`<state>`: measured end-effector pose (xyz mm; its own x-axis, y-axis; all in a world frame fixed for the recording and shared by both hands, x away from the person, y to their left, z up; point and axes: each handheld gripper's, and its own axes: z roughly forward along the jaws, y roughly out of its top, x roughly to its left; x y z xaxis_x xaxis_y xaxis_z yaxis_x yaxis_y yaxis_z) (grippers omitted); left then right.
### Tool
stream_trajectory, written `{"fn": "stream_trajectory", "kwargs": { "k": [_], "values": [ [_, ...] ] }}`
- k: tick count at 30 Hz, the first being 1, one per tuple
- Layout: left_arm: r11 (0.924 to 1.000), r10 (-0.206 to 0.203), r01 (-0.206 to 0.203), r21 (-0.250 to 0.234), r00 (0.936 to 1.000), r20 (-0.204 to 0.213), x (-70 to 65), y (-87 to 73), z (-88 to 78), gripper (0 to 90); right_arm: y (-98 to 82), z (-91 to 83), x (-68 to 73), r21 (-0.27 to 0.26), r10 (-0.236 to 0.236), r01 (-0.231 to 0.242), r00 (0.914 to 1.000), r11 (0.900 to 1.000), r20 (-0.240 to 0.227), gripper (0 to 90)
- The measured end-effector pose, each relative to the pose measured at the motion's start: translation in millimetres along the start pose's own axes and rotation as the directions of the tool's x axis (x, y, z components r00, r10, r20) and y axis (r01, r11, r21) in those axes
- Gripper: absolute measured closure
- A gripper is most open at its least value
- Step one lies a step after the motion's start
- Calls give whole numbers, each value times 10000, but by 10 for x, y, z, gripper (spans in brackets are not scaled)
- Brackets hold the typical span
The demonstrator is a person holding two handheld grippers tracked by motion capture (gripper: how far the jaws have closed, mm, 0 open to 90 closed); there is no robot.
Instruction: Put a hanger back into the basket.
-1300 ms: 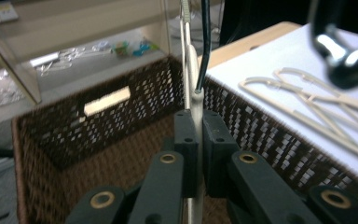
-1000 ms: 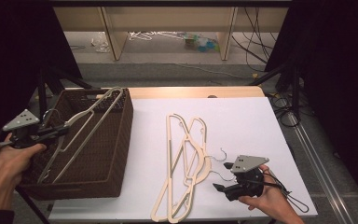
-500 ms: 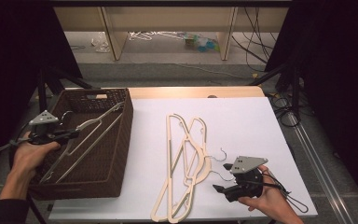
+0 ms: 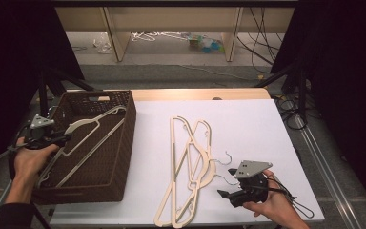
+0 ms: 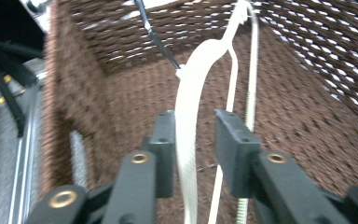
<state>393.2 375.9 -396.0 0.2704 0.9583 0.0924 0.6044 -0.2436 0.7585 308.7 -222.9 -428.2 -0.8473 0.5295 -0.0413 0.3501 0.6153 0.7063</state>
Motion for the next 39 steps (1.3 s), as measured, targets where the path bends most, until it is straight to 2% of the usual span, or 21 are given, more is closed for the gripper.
{"fn": "stream_trajectory", "kwargs": {
  "k": [2, 5, 6, 8, 10, 12, 15, 17, 21, 25, 26, 28, 29, 30, 31, 34, 35, 37, 39],
  "values": [
    [9997, -226, 226, -54, 9997, 44, 10, -15, -23, 591, -5, 9, 6, 7, 87, -87, 10000, 10000, -13, 240],
    [9980, -507, 501, -386, 9986, -130, -6, -14, -64, 528, -9, 23, 4, 3, 41, -41, 10000, 10000, 17, 240],
    [9955, -791, 783, -525, 9968, -125, -27, -13, -80, 519, -8, 23, 8, 13, 70, -70, 10000, 10000, 6, 240],
    [9943, -858, 850, -640, 9963, -102, -58, 2, -129, 483, -11, 34, 17, -115, 70, -69, 9999, 9999, 97, 240],
    [9904, -953, 955, -1000, 9954, 61, -134, 24, -185, 443, -11, 34, 16, -115, 94, -93, 9999, 9999, 106, 239],
    [9850, -898, 943, -1444, 9952, 378, -240, 56, -254, 415, -13, 35, 15, -137, 115, -113, 9999, 9998, 113, 239],
    [9792, -538, 688, -1911, 9951, 826, -445, 120, -370, 374, -14, 29, 7, -8, 69, -69, 10000, 10000, 50, 239],
    [9703, -274, 563, -2354, 9918, 1245, -598, 157, -433, 348, -15, 30, 6, -39, 105, -105, 9999, 9999, 56, 239],
    [9554, 111, 450, -2919, 9821, 1879, -942, 189, -532, 288, -26, 32, 4, -39, 195, -195, 9998, 9998, 45, 239],
    [9414, 679, 273, -3360, 9609, 2683, -1269, 188, -578, 263, -40, 32, -20, -141, 435, -432, 9988, 9990, 229, 238],
    [9413, 764, 239, -3368, 9566, 2813, -1348, 187, -588, 258, -43, 31, -23, -221, 490, -483, 9984, 9986, 297, 237],
    [9360, 962, 182, -3516, 9474, 3051, -1497, 180, -596, 240, -45, 25, -30, -366, 624, -609, 9972, 9975, 418, 236],
    [9315, 1203, 25, -3637, 9416, 3146, -1558, 179, -599, 241, -48, 28, -40, -503, 590, -564, 9969, 9971, 515, 235],
    [9274, 1348, -9, -3741, 9336, 3320, -1621, 177, -598, 240, -48, 24, -41, -490, 699, -674, 9963, 9965, 499, 234],
    [9249, 1287, 178, -3799, 9254, 3566, -1694, 168, -601, 239, -52, 27, -46, -588, 687, -652, 9959, 9961, 589, 233],
    [9098, 1562, 251, -4144, 9042, 3976, -1851, 146, -583, 234, -63, 27, -56, -736, 808, -759, 9946, 9944, 657, 231],
    [9025, 1697, 232, -4301, 8986, 4045, -1886, 135, -564, 229, -67, 27, -58, -741, 871, -821, 9940, 9939, 665, 230],
    [8969, 1656, 402, -4404, 8929, 4188, -1972, 88, -538, 219, -76, 25, -69, -788, 905, -851, 9936, 9932, 676, 229],
    [8914, 1811, 310, -4522, 8902, 4181, -2042, 34, -514, 211, -87, 22, -67, -780, 1007, -951, 9923, 9924, 719, 229]
  ]
}}
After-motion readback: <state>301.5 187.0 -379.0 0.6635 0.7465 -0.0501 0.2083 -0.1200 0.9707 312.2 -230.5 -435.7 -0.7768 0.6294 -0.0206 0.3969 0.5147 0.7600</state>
